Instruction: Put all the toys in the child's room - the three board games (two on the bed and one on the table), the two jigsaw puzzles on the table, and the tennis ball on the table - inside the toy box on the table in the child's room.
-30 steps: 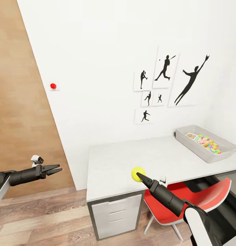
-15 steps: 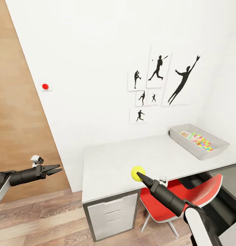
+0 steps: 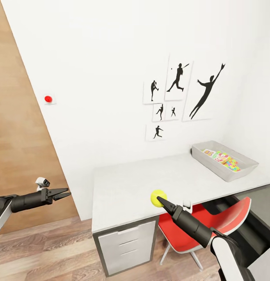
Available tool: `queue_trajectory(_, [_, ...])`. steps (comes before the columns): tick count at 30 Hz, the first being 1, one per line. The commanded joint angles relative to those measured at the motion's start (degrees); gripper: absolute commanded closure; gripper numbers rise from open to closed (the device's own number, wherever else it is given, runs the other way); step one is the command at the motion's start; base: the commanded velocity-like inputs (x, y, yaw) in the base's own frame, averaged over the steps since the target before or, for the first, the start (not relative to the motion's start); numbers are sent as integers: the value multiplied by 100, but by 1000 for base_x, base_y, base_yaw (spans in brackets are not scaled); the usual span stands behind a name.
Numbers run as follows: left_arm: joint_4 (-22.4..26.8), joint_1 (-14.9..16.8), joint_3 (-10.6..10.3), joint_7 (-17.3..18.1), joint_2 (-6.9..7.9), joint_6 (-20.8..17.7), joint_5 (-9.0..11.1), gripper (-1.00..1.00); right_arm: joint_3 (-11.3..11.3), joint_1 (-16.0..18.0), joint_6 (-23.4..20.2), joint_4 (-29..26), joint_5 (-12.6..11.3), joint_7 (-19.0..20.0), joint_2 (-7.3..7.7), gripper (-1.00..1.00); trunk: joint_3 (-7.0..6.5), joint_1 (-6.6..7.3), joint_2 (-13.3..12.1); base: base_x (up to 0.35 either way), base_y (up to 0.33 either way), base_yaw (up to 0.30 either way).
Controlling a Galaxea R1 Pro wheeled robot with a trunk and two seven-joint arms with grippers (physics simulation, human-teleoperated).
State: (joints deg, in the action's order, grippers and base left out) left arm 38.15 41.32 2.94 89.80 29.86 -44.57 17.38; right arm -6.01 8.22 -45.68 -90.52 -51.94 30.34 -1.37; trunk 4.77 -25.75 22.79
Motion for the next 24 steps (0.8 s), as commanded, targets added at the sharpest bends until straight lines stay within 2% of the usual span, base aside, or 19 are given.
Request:
queue_trajectory(1, [2,4,-4,20,2,-61,2,-100,-14,5,-46,-1,-18,6,-5,100,12,-4,13,0,0,-29])
queue_trajectory(15, [0,5,5,20,11,-35,18,-100,-23,5,-46,-1,-13,51,-4,100,-43,-4,13,0,-8,-221])
queue_trajectory(24, [0,3,5,20,3,-29,20,-100,-83,5,-53,3,-18,77,-4,100,-84,-4,13,0,-241,-254])
